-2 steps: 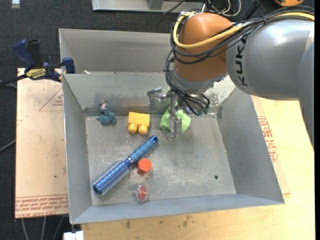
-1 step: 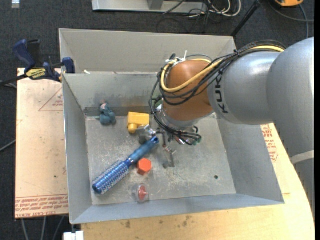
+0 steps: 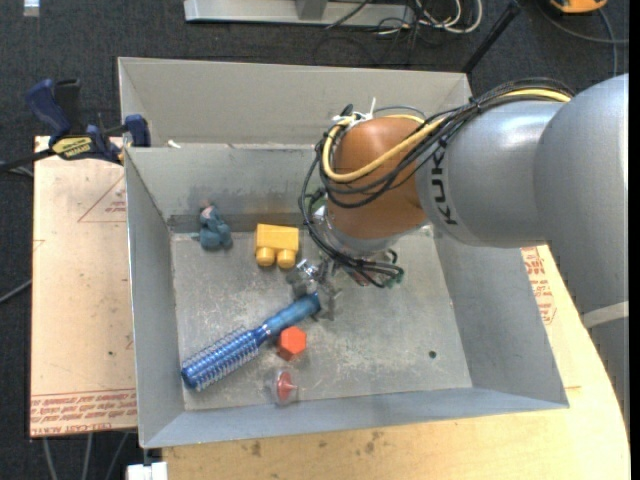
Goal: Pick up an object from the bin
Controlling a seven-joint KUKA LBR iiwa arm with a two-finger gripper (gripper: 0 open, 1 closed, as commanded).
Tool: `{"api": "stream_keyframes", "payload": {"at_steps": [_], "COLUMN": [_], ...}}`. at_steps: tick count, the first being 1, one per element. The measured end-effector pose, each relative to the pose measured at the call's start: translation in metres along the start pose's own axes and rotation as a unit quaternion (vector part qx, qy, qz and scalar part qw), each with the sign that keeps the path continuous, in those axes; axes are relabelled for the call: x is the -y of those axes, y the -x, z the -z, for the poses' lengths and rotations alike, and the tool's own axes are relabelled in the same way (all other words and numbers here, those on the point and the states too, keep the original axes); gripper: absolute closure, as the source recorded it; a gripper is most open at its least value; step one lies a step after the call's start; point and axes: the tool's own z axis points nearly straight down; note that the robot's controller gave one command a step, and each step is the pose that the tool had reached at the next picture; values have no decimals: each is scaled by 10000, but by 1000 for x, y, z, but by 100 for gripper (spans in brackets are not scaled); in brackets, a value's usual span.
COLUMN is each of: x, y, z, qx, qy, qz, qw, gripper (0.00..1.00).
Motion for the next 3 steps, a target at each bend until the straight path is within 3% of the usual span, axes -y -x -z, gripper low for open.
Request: {"api": "stream_keyframes", "payload": {"at_steps": [1,2,3], "x": [18,-4,-62], "y": [-20,68,62], "z": [98,235,139], "qx": [29,59,-40], "qy": [-29,-28,31], "qz": [132,256,-38], "qw": [9999,9996,10000], "gripper": [100,100,100]}}
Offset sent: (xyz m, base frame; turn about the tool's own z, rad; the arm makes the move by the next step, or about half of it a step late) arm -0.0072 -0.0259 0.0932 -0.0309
